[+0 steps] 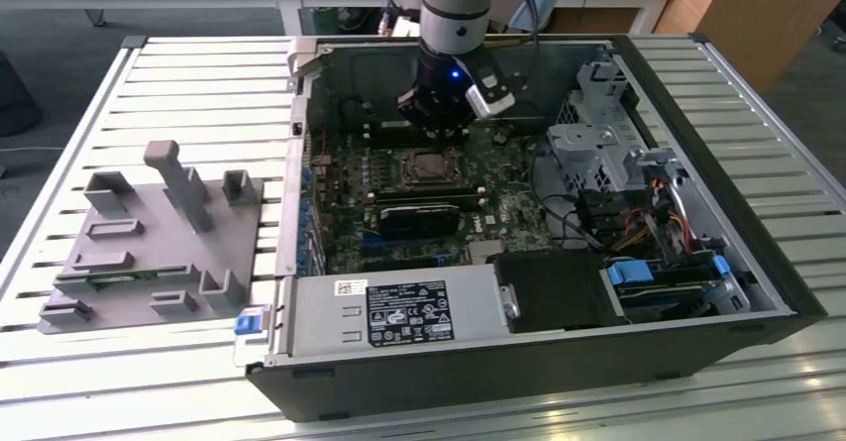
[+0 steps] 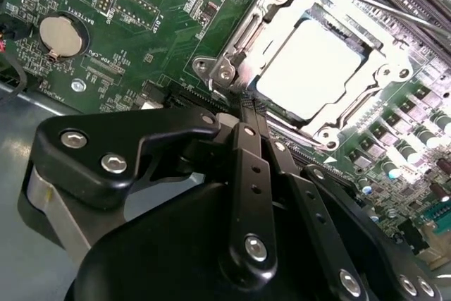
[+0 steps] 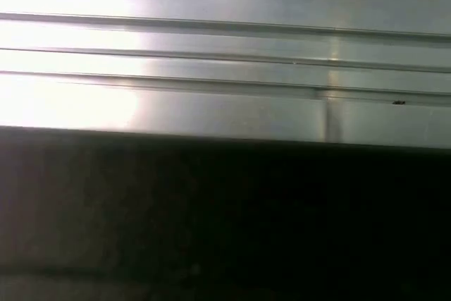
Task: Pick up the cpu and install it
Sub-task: 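Install the first cpu locking lever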
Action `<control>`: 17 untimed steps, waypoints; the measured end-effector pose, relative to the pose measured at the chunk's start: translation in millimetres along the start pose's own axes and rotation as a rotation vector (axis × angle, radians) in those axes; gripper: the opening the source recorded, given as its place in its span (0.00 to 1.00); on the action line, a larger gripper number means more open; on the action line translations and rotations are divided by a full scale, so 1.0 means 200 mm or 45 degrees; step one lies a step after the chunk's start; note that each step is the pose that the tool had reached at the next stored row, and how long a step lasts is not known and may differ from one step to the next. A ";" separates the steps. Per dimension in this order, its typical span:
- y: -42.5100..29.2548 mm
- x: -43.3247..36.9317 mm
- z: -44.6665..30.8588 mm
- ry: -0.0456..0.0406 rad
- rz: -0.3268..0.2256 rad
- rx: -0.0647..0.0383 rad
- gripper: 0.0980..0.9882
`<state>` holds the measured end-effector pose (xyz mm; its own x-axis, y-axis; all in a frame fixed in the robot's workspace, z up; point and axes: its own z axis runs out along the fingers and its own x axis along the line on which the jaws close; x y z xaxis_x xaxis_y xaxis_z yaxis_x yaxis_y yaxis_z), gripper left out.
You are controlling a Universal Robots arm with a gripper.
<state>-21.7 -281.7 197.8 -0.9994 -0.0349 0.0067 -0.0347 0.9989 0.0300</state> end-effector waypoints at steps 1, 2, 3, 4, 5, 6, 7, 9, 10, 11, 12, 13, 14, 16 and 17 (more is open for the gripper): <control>0.001 0.000 0.003 0.000 0.000 0.000 0.01; 0.002 0.000 0.006 0.001 0.000 0.001 0.01; 0.002 0.000 0.008 0.001 0.000 0.001 0.01; 0.002 0.000 0.008 0.000 0.000 -0.001 0.01; 0.003 0.000 0.009 0.000 0.000 -0.003 0.01; 0.004 -0.001 0.006 0.000 0.000 -0.006 0.01; 0.005 -0.001 -0.002 -0.002 0.000 -0.008 0.01; 0.005 -0.001 -0.032 -0.001 0.000 -0.006 0.01; 0.005 0.000 -0.045 0.000 0.000 -0.006 0.01; 0.005 0.000 -0.052 0.000 0.000 -0.006 0.01; 0.005 0.000 -0.052 0.000 0.000 -0.006 0.01; 0.003 0.000 -0.052 0.000 -0.001 -0.006 0.01; 0.000 0.000 -0.052 0.000 -0.001 -0.006 0.01; -0.005 0.000 -0.052 0.000 0.000 -0.006 0.01; -0.006 0.000 -0.052 -0.001 0.000 -0.006 0.01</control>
<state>-21.6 -283.2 208.1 -0.9994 -0.0351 0.0062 -0.0349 0.9988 0.0348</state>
